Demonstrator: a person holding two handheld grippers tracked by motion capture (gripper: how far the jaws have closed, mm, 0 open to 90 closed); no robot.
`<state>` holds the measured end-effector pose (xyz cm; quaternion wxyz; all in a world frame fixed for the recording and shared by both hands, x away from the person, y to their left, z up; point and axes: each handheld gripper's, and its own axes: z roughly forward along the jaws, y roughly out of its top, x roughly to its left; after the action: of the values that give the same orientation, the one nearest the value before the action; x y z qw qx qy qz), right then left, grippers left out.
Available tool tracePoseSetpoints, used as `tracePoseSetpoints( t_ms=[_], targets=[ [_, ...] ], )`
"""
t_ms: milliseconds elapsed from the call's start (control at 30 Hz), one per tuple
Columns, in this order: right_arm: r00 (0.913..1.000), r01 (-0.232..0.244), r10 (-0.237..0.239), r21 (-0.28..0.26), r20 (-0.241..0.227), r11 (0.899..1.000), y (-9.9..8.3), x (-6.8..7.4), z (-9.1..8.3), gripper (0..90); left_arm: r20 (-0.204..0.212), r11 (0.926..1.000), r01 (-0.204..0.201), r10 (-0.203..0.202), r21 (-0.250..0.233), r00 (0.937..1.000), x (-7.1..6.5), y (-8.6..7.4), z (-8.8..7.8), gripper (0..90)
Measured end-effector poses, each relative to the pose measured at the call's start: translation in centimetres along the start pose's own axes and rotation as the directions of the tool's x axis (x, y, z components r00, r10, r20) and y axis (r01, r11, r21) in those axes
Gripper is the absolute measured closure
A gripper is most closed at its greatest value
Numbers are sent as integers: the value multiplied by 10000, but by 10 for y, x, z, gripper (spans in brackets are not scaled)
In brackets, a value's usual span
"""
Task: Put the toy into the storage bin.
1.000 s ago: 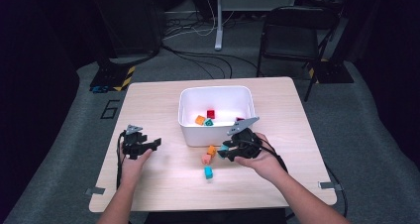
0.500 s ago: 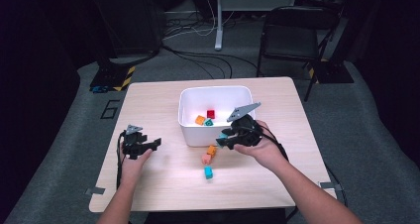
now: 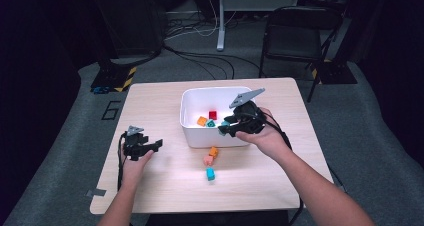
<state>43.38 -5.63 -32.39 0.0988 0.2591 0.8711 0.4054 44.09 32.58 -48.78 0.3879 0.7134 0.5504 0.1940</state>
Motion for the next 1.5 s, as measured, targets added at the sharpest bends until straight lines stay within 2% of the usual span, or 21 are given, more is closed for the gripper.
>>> tracePoseSetpoints(
  t_ms=[333, 367, 600, 833, 1200, 1500],
  targets=[
    [9988, -277, 284, -181, 410, 9995, 15, -16, 4, 586, -19, 10000, 5, -5, -50, 10000, 0, 0, 0, 313],
    [9987, -159, 169, -209, 482, 9997, 17, -18, 5, 586, -22, 10000, 6, -6, -50, 10000, 0, 0, 0, 314],
    [9973, -307, 316, -140, 660, 9994, 27, -27, 13, 586, 36, 9999, 118, -117, -56, 9999, 2, 0, 0, 314],
    [9938, -459, 449, 73, 1022, 9989, 34, -40, 33, 585, 41, 9999, 132, -132, -44, 9999, 3, 0, -1, 313],
    [9903, -784, 755, 200, 1169, 9967, 39, -56, 73, 586, 68, 9999, 139, -139, -51, 9999, 3, 0, 0, 314],
    [9841, -1333, 1263, 493, 1249, 9898, 40, -71, 103, 585, 74, 9998, 176, -175, -90, 9998, 4, 0, -1, 314]
  ],
)
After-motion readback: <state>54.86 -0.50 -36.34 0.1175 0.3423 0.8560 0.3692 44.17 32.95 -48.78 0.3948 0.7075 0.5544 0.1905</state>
